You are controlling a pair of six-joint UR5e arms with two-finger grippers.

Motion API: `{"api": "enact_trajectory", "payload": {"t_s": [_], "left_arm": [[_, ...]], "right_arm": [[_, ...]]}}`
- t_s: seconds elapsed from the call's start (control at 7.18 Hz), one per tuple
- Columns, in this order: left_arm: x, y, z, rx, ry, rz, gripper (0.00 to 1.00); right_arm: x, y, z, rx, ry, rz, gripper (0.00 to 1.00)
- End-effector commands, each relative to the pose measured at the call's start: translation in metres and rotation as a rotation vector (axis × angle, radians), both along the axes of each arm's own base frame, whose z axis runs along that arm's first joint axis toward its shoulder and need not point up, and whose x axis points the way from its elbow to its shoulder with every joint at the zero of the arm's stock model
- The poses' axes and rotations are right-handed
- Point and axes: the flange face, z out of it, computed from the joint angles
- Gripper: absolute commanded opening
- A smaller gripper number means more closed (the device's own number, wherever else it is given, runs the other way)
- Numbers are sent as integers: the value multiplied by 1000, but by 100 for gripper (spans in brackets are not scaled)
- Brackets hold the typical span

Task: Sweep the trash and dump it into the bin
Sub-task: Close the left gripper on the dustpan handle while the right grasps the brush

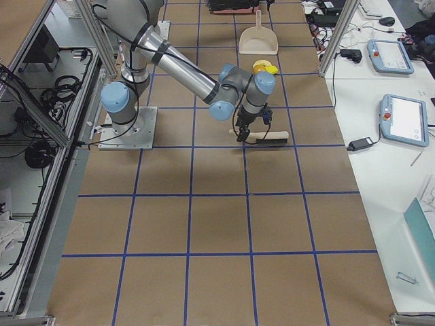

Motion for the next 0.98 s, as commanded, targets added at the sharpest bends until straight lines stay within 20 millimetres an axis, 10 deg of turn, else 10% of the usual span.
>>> {"api": "enact_trajectory", "payload": {"t_s": [0.0,0.28,0.84], "left_arm": [[2,-4,-27,39,9,-1,100],[1,-4,-42,66,7,-7,100],[2,-8,-55,74,7,-61,100]], "right_arm": [[0,0,2,-5,1,-1,40],[-1,0,6,3,26,13,10],[21,-6,58,-31,48,31,4]]}}
